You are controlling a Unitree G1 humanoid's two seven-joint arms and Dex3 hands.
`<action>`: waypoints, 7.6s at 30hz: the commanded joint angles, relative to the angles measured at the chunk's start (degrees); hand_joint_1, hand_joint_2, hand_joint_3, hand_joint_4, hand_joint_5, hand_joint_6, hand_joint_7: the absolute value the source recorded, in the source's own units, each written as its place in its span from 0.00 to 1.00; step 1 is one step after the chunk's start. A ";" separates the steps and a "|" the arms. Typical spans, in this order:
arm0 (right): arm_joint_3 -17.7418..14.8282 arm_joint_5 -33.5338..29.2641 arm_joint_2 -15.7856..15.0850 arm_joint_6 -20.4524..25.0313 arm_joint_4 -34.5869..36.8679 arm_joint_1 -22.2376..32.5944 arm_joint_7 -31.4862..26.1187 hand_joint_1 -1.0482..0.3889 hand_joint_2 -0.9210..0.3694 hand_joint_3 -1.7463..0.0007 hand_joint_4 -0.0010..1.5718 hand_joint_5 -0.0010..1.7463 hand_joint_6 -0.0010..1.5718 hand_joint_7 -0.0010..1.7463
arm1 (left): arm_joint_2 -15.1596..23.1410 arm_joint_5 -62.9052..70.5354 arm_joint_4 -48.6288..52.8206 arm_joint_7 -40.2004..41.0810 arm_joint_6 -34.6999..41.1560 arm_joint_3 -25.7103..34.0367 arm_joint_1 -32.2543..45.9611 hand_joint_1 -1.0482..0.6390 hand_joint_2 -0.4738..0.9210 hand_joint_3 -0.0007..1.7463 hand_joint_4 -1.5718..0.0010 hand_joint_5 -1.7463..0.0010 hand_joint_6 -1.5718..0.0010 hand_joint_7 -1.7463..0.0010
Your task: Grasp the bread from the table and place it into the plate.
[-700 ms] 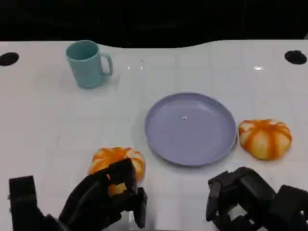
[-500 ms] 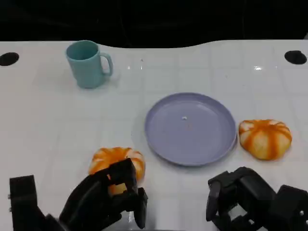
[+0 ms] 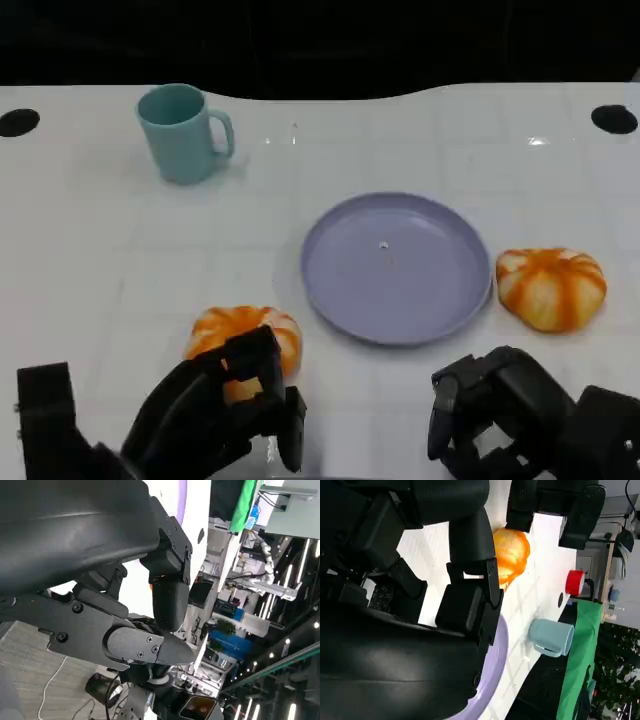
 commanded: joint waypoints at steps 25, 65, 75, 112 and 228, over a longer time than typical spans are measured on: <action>0.28 -0.31 -0.12 1.45 -0.73 0.13 -0.55 0.00 0.61 0.22 1.00 0.75 1.00 0.63 | 8.28 36.73 -17.19 22.14 -26.48 1.60 0.95 0.24 1.00 0.04 0.78 0.54 0.71 0.91; 0.55 -0.59 -0.10 4.38 -3.84 1.48 -0.95 0.00 0.63 0.21 0.99 0.75 1.00 0.62 | 20.83 90.53 -13.63 28.15 -5.13 -18.85 -13.14 0.29 0.90 0.00 0.76 0.92 0.85 1.00; 0.71 -1.04 -0.23 3.62 -3.48 1.35 -1.22 0.00 0.62 0.21 0.99 0.75 1.00 0.62 | 19.71 88.90 -1.66 31.44 -3.41 -23.62 -18.04 0.33 0.91 0.00 0.73 0.93 0.82 0.99; 0.72 -0.48 -0.31 3.79 -3.88 1.65 -0.97 0.00 0.62 0.21 0.98 0.75 1.00 0.63 | 22.47 84.83 7.79 69.14 -9.06 -25.77 -19.71 0.47 0.82 0.47 0.48 0.00 0.59 0.05; 1.31 -0.16 -1.26 2.50 -4.25 2.71 -1.08 0.00 0.62 0.20 0.98 0.75 1.00 0.63 | 5.35 0.85 -6.20 9.74 -1.36 -5.97 0.13 0.27 1.00 0.19 0.53 0.00 0.67 0.00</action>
